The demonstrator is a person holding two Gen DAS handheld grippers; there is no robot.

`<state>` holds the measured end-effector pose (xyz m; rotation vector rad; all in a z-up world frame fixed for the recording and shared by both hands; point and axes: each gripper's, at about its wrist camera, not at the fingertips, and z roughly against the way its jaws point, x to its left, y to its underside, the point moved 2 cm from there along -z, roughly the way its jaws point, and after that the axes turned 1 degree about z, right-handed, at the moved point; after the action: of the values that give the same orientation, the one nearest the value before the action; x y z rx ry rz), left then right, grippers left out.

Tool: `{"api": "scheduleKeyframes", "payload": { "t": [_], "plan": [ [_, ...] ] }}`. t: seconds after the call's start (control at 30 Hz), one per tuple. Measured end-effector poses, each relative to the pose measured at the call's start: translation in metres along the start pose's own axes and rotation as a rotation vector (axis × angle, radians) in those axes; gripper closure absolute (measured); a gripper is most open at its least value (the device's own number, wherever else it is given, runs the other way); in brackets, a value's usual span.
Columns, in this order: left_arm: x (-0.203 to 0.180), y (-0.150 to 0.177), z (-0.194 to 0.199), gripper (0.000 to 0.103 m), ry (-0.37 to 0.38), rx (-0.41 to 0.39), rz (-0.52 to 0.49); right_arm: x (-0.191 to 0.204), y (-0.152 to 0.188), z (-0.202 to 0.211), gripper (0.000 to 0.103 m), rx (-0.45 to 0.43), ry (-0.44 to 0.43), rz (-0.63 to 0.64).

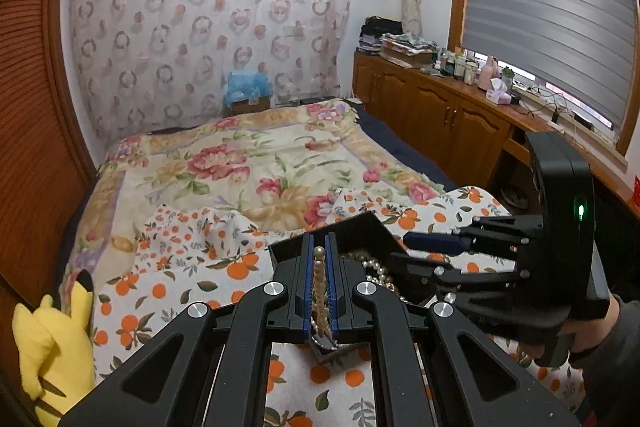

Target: Organize jewelry

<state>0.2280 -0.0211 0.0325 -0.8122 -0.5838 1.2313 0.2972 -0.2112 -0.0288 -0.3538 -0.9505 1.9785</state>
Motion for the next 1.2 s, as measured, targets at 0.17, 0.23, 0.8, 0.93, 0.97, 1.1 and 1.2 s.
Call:
{"api": "scheduleKeyframes", "payload": {
  "t": [0.17, 0.23, 0.8, 0.93, 0.97, 1.1, 1.2],
  "plan": [
    [0.0, 0.006, -0.002, 0.098, 0.002, 0.004, 0.003, -0.005, 0.004, 0.008, 0.072, -0.013, 0.011, -0.007],
    [-0.002, 0.008, -0.003, 0.098, 0.003, 0.005, 0.001, -0.005, 0.006, 0.013, 0.072, -0.019, 0.02, -0.003],
    [-0.013, 0.05, 0.035, 0.016, -0.08, -0.058, 0.025, 0.01, 0.05, 0.092, 0.058, -0.16, 0.076, -0.064],
    [-0.013, 0.065, 0.051, 0.009, -0.094, -0.066, 0.048, 0.021, 0.057, 0.106, 0.05, -0.183, 0.082, -0.069],
    [-0.013, 0.067, 0.054, 0.008, -0.097, -0.069, 0.054, 0.023, 0.059, 0.109, 0.046, -0.189, 0.085, -0.068],
    [-0.014, 0.078, 0.065, 0.008, -0.118, -0.068, 0.064, 0.032, 0.064, 0.121, 0.033, -0.208, 0.108, -0.069],
    [-0.016, 0.083, 0.075, 0.008, -0.135, -0.082, 0.076, 0.036, 0.068, 0.13, 0.02, -0.224, 0.131, -0.071]
  ]
}}
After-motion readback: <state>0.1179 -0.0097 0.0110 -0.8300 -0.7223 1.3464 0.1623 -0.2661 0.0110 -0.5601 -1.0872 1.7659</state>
